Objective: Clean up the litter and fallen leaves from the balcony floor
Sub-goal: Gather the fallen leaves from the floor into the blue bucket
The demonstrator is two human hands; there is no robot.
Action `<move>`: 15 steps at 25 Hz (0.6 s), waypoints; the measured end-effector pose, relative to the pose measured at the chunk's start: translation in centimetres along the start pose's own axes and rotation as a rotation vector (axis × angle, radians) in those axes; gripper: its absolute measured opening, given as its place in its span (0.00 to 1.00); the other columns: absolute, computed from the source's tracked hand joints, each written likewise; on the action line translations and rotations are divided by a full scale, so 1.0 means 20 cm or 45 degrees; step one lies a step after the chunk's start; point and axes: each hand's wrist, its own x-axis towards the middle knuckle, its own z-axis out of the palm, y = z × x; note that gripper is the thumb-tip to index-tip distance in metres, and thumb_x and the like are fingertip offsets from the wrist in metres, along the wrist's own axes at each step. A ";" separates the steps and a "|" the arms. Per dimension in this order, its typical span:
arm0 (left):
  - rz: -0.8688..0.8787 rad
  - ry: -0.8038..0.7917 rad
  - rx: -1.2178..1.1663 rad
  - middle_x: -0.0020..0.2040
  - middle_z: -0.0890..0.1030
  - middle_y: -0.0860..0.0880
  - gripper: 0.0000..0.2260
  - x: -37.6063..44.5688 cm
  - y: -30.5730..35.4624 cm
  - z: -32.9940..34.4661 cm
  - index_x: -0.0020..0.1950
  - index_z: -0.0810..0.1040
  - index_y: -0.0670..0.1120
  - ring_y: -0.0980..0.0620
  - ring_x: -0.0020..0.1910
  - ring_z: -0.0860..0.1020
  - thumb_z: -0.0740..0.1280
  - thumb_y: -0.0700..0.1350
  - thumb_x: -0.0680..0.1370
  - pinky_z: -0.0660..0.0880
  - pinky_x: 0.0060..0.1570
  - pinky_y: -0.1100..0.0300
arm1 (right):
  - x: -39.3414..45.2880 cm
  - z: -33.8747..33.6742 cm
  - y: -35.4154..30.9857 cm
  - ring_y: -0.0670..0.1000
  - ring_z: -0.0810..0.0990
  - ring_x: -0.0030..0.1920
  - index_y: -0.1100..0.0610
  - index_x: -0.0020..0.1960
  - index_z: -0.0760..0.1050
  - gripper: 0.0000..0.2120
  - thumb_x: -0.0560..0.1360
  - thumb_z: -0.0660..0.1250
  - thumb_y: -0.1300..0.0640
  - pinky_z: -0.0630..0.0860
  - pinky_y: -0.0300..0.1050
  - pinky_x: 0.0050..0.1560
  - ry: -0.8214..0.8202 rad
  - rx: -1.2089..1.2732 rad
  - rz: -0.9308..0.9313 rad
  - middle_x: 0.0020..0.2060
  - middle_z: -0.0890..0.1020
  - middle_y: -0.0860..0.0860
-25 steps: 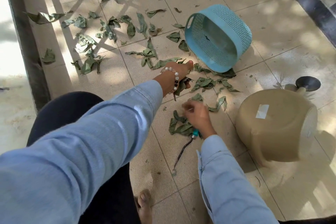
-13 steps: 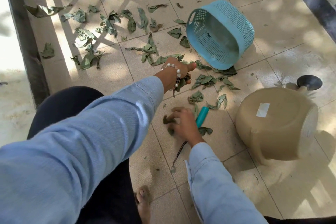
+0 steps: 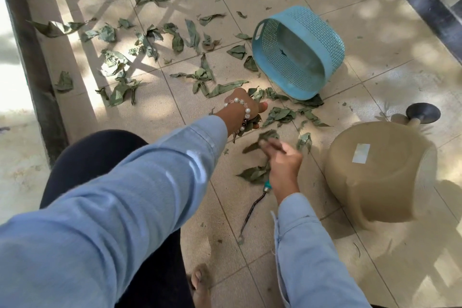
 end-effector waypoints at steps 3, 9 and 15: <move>0.019 -0.003 0.054 0.38 0.80 0.43 0.19 -0.02 0.01 0.00 0.49 0.74 0.37 0.47 0.32 0.78 0.68 0.54 0.77 0.77 0.36 0.57 | 0.04 0.05 -0.21 0.50 0.83 0.44 0.64 0.48 0.79 0.11 0.68 0.71 0.73 0.79 0.40 0.49 -0.022 0.537 0.051 0.41 0.84 0.54; -0.166 -0.097 -0.435 0.53 0.81 0.41 0.33 -0.04 0.04 0.02 0.53 0.77 0.42 0.42 0.52 0.80 0.59 0.71 0.72 0.77 0.58 0.48 | 0.07 0.21 -0.24 0.51 0.82 0.47 0.63 0.50 0.82 0.07 0.72 0.71 0.65 0.78 0.47 0.55 -0.066 0.030 -0.438 0.44 0.84 0.54; -0.117 -0.006 -0.457 0.35 0.81 0.44 0.19 0.03 0.01 0.02 0.47 0.79 0.38 0.49 0.27 0.76 0.71 0.56 0.74 0.73 0.27 0.63 | 0.13 0.01 -0.18 0.49 0.77 0.56 0.50 0.55 0.81 0.09 0.76 0.67 0.54 0.76 0.48 0.53 -0.289 -0.377 -0.606 0.55 0.81 0.46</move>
